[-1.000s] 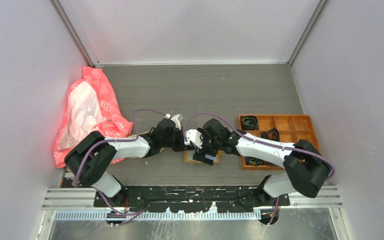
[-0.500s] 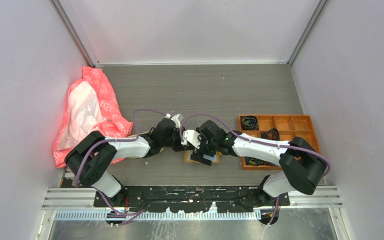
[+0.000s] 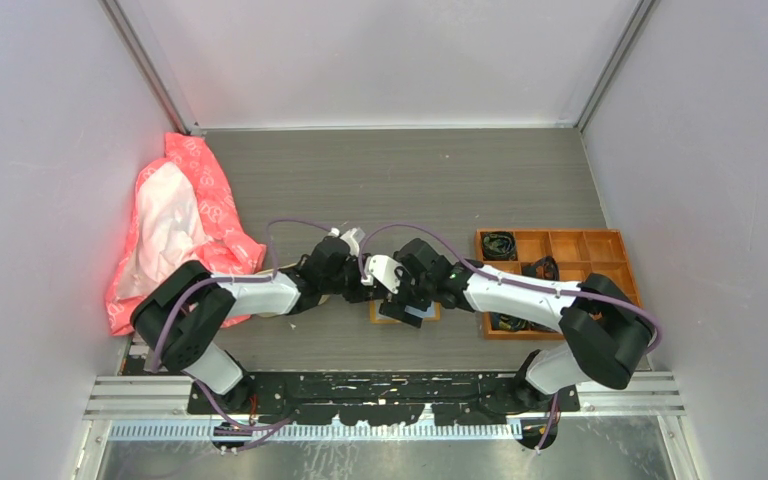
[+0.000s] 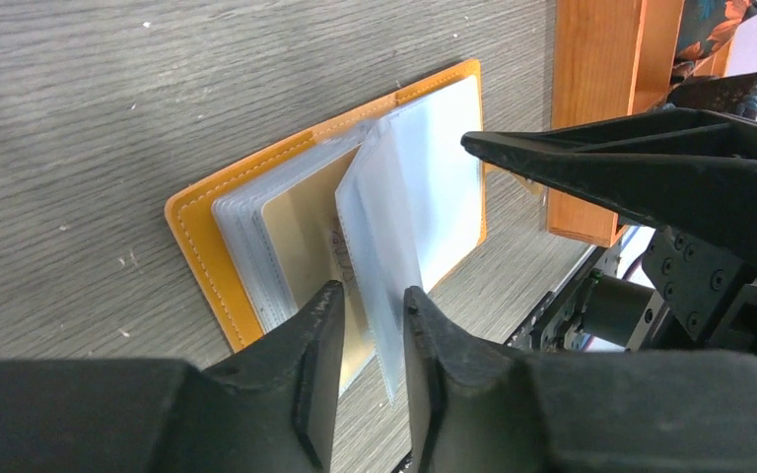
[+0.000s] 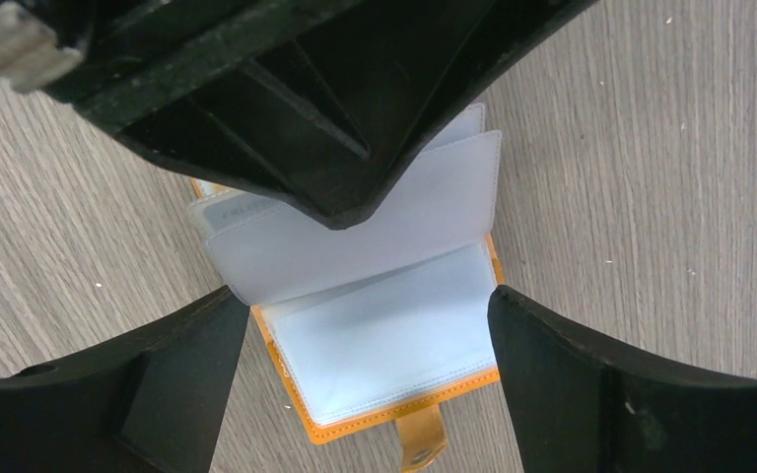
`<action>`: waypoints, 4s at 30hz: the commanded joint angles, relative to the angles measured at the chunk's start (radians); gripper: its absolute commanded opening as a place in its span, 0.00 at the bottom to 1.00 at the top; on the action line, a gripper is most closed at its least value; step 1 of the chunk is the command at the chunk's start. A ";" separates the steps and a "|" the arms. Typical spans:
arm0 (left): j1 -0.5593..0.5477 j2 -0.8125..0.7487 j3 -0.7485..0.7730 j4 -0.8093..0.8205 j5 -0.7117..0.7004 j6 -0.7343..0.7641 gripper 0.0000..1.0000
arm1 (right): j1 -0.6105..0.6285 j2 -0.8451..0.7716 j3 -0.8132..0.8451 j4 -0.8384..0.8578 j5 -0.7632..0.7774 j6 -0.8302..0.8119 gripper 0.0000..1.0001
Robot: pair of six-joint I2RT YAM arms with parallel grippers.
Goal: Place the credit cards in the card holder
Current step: Insert the credit card into the card holder, then pick up the credit card from the storage box.
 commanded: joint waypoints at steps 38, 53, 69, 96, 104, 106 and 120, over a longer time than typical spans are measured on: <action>-0.018 0.000 0.030 -0.079 -0.054 0.083 0.16 | -0.308 -0.068 0.132 -0.136 -0.369 0.220 0.72; -0.009 -0.468 0.044 -0.448 -0.212 0.279 0.31 | -0.428 -0.288 0.211 -0.215 -0.380 0.149 0.99; 0.217 -0.759 -0.002 -0.868 -0.484 0.357 0.64 | -0.468 -0.115 0.273 -0.257 -0.756 0.328 0.94; 0.238 -0.384 0.015 -0.667 -0.402 0.348 0.35 | -0.483 -0.054 0.272 -0.279 -0.783 0.304 0.94; 0.250 -0.427 0.026 -0.693 -0.372 0.355 0.03 | -0.489 -0.061 0.269 -0.280 -0.797 0.303 0.93; 0.255 -0.455 0.026 -0.705 -0.367 0.358 0.00 | -0.491 -0.062 0.269 -0.280 -0.802 0.303 0.93; 0.328 -0.506 -0.011 -0.652 -0.197 0.346 0.00 | -0.491 -0.056 0.264 -0.278 -0.831 0.305 0.93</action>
